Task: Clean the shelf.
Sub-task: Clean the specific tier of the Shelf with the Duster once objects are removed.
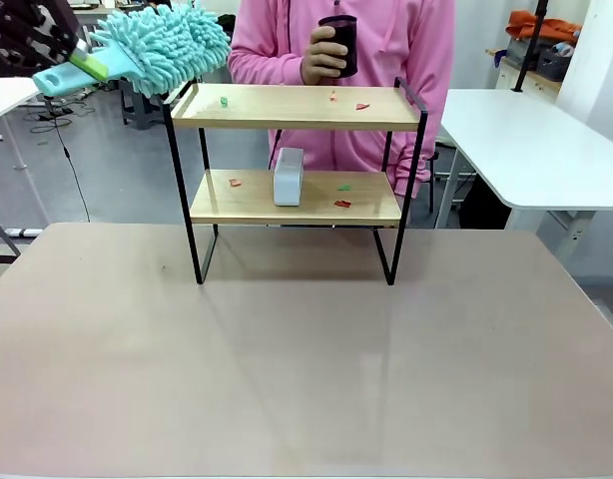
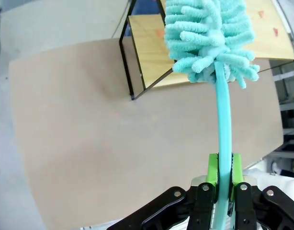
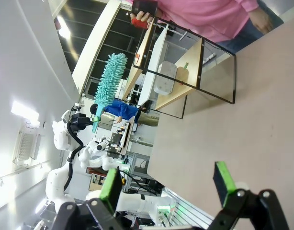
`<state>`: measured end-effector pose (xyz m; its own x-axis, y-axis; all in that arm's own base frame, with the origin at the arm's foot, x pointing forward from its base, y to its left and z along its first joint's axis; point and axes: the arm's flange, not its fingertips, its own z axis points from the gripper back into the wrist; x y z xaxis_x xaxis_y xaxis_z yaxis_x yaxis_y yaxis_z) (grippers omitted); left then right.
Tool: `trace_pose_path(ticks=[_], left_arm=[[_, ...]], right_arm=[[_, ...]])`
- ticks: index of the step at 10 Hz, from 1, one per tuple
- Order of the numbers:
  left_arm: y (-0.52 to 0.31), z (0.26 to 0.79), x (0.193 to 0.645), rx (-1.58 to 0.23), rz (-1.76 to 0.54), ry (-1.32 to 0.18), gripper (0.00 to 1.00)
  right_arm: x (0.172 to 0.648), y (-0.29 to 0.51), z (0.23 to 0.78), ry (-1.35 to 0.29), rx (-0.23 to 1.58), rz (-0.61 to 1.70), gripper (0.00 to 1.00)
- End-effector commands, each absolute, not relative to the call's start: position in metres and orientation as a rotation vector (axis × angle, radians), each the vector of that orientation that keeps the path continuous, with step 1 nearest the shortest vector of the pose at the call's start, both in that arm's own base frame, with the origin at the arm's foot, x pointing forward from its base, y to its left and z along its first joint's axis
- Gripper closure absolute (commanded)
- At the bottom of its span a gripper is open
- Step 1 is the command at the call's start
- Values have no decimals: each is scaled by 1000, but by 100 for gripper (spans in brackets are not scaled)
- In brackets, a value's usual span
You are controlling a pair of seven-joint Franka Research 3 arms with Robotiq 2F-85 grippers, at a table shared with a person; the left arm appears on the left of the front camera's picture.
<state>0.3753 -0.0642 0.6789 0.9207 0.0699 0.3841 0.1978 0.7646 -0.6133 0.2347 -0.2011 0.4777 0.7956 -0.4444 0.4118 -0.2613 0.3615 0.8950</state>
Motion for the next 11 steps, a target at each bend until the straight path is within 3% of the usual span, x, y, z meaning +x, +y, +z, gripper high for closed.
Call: trace_pose_path(ticks=[1,6,11], left_arm=[[-73,678,384,-659,-40,-387,87],[-114,668,394,-566,-36,-448,87],[-140,653,398,-515,-66,-392,87]], right_arm=[[237,-201,479,-713,1228,-111,0],[237,-201,479,-713,1228,-111,0],[237,-201,479,-713,1228,-111,0]])
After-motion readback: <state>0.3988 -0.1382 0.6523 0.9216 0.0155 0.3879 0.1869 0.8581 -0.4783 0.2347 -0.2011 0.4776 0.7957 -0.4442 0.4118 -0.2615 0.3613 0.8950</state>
